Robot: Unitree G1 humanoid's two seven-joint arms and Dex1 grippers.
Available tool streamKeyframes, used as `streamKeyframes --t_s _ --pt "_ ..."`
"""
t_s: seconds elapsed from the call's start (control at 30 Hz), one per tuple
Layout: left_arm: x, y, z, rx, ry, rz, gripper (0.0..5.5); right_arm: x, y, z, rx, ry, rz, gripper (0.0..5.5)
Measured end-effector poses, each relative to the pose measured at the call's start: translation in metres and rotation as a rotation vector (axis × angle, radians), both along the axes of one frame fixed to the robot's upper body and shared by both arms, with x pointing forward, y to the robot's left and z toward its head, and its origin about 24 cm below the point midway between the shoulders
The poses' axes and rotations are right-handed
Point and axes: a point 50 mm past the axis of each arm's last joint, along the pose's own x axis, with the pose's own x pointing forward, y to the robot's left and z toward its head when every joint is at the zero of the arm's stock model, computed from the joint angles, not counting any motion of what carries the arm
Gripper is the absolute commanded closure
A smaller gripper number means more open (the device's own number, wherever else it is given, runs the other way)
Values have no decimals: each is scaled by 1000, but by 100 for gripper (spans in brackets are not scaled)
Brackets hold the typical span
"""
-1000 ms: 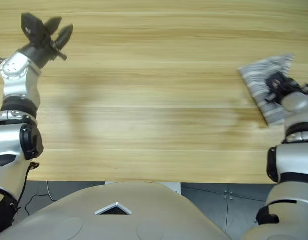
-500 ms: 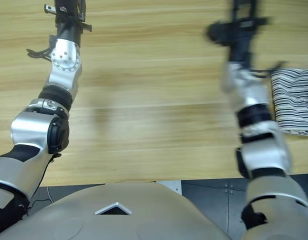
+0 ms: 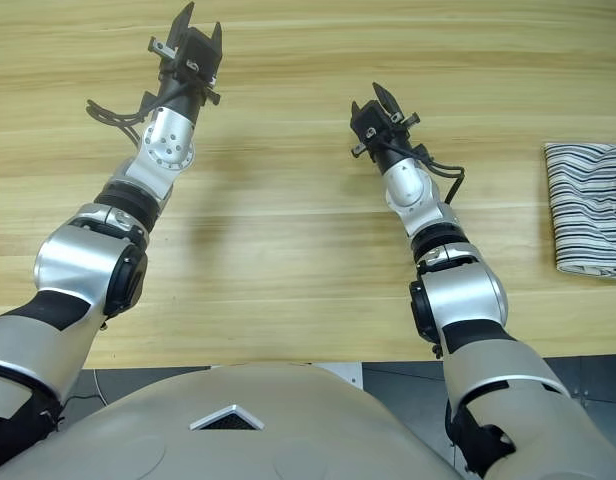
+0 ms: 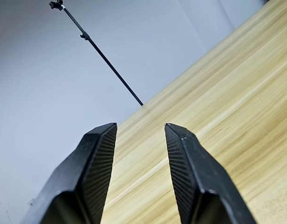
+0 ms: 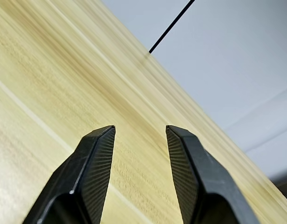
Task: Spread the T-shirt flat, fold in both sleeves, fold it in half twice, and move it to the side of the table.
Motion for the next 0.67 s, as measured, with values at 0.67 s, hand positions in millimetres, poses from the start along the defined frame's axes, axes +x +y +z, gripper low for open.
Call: streamKeyframes --t_s 0.67 --pt "-14 -109 5 45 64 -316 358 -48 -81 -30 -61 -4 -285 349"
